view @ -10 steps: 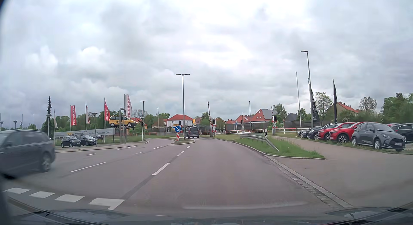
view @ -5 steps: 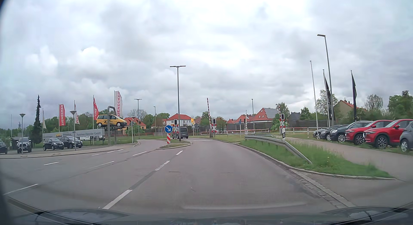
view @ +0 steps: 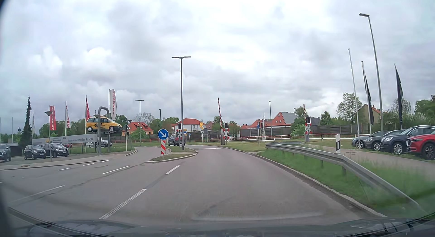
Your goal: Follow the waypoints while adhering to traffic rules and regulations
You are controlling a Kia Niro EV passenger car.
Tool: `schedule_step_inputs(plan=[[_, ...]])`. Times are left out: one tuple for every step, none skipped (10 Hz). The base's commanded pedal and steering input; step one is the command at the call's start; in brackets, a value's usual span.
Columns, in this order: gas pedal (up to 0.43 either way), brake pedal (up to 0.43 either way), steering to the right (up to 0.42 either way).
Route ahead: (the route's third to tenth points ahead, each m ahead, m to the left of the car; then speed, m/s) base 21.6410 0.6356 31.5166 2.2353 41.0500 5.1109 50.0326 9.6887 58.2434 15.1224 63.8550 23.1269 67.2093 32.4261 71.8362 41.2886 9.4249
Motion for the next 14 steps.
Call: schedule_step_inputs(plan=[[0.079,0.012,-0.012],[0.079,0.012,-0.015],[0.087,0.012,-0.018],[0.087,0.012,-0.019],[0.098,0.012,-0.02],[0.098,0.012,-0.02],[0.098,0.012,-0.018],[0.098,0.012,-0.012],[0.098,0.012,-0.009],[0.11,0.012,-0.009],[0.11,0.012,-0.009],[0.11,0.012,-0.01],[0.11,0.012,-0.013],[0.11,0.012,-0.017]])
